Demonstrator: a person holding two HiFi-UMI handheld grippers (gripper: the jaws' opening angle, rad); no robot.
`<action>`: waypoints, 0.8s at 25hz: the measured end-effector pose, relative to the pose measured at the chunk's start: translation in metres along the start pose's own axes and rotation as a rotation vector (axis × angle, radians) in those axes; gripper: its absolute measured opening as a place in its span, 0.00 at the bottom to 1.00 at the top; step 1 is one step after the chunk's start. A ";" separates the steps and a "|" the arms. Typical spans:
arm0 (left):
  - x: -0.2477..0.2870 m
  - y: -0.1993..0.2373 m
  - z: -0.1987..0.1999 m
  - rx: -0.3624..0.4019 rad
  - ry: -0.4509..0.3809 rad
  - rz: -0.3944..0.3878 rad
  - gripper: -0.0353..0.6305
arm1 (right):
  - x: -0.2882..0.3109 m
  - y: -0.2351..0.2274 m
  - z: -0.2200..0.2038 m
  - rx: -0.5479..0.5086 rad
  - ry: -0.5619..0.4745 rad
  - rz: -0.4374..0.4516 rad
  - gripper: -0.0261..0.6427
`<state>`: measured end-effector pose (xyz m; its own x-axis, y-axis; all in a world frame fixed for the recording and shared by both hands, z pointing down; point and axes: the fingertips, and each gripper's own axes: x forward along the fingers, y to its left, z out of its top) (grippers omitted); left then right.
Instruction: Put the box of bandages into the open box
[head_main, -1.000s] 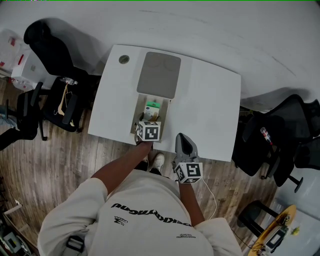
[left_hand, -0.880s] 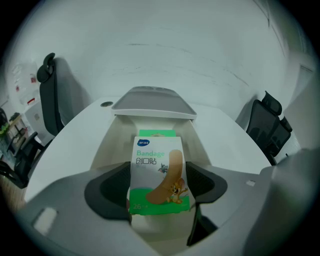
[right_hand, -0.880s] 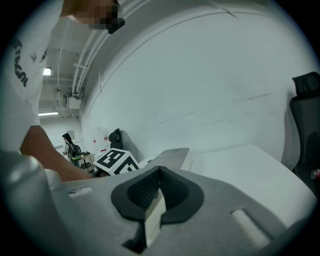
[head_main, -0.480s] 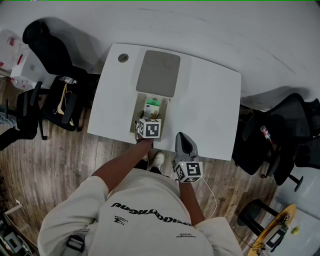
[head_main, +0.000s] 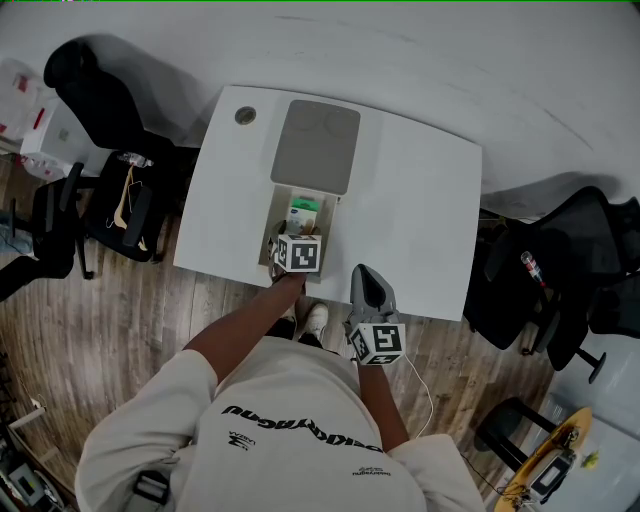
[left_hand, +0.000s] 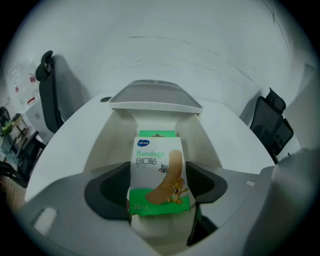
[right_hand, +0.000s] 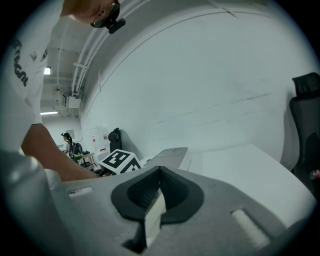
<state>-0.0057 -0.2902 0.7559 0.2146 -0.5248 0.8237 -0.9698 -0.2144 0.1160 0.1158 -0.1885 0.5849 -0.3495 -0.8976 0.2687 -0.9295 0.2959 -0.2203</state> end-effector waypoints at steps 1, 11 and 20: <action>0.001 0.001 0.000 -0.001 0.002 0.001 0.58 | 0.001 0.000 0.000 0.000 -0.001 0.000 0.04; 0.006 0.003 -0.001 0.001 0.022 0.003 0.58 | 0.002 -0.003 -0.001 -0.001 0.003 -0.001 0.04; 0.009 0.001 -0.003 0.007 0.041 0.009 0.58 | 0.002 -0.005 -0.001 0.003 0.005 -0.003 0.04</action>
<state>-0.0055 -0.2927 0.7646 0.2005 -0.4931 0.8466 -0.9709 -0.2154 0.1045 0.1197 -0.1911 0.5878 -0.3471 -0.8967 0.2746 -0.9303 0.2922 -0.2219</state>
